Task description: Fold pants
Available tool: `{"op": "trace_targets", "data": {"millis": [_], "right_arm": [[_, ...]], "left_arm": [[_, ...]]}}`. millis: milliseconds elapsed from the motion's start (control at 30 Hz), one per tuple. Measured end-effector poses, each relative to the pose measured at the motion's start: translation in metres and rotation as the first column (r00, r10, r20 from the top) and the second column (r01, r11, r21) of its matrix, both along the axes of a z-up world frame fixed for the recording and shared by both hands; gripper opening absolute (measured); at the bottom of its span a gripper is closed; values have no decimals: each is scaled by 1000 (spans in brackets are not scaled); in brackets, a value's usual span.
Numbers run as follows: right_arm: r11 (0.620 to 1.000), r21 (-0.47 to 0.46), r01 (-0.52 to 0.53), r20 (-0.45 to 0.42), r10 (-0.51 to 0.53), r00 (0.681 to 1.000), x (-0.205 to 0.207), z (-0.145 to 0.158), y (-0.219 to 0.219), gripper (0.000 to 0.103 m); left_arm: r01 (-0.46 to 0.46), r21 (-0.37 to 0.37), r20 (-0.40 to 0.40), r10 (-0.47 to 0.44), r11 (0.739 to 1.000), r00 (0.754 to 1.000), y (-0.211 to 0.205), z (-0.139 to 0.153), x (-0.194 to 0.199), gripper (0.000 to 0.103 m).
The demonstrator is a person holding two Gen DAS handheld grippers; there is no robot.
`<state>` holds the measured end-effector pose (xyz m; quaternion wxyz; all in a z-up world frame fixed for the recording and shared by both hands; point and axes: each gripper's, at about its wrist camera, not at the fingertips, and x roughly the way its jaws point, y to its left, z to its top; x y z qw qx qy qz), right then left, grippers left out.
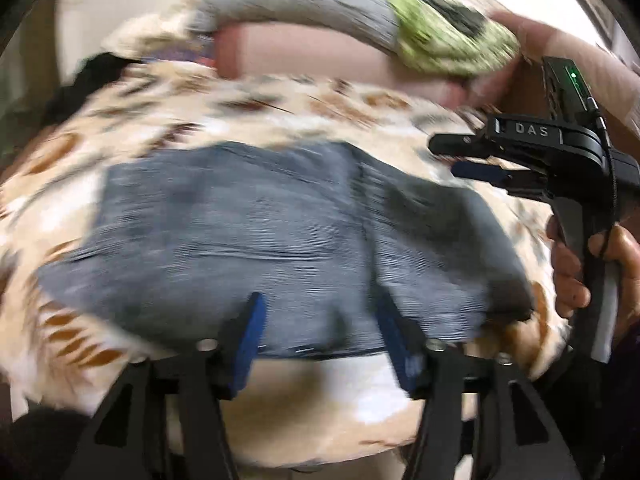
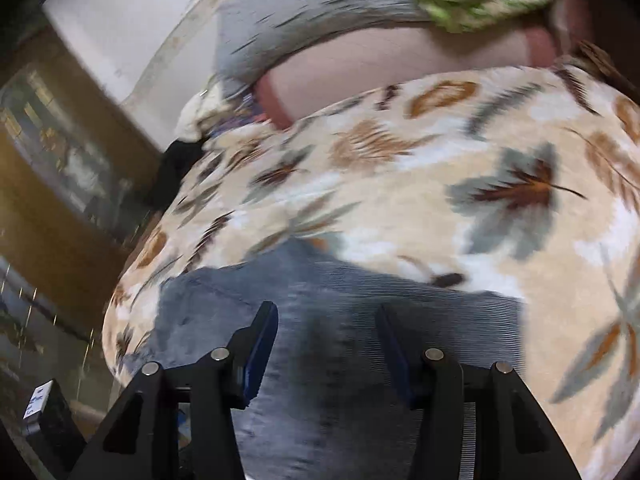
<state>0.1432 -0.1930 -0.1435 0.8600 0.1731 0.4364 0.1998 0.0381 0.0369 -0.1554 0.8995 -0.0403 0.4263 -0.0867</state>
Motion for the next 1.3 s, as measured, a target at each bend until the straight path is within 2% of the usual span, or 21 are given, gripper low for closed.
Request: {"op": "trace_targets", "data": {"millis": [133,300,367,400,500,600,700,833,967,1100,1233,1300], "right_arm": [[995,-13,-100,11,100,995,6,7,58,55],[984,-34,-172,1,172,985,7,5,112,55],[979,-37,-201,-4,201,979,3,4,128,55],[976,-41,-213,-8,213,977,2,5,133,55],[967,-69,-247,-11,246,969,-3,4,148,55],[965,-70,-252,-16,252,968,-8,-1,152,57],[969,-56,-242,-34,241,970,-13,-11,149,57],[970,-71,-231,-56,228,972,-22,-26,143,57],[975,-49,-218,-74,214,974,-34,-36,132,57],[977,-50,-207,-79,203,976,-39,-41,126,57],[978,-55,-199,-62,196,979,-42,-40,119,57],[981,-39,-189,-64,186,980,-41,-42,115,57]], "left_arm": [[-172,-17,38,173,985,984,46,5,-11,68],[-317,-64,-2,318,946,948,94,4,-14,69],[-357,-65,-10,357,932,934,110,5,-13,73],[-379,-64,-22,379,923,925,120,4,-11,79],[-446,-110,-72,440,888,895,147,-1,-7,80],[-518,-155,-151,498,841,854,170,-11,-7,80],[-538,-173,-196,507,825,839,174,-19,-6,80],[-531,-159,-226,492,833,841,168,-23,3,80],[-541,-227,-284,477,810,832,168,-28,16,80],[-532,-296,-374,416,794,829,166,-34,31,80],[-509,-328,-351,398,795,848,162,-30,32,81],[-518,-340,-395,382,785,836,165,-37,39,81]]}}
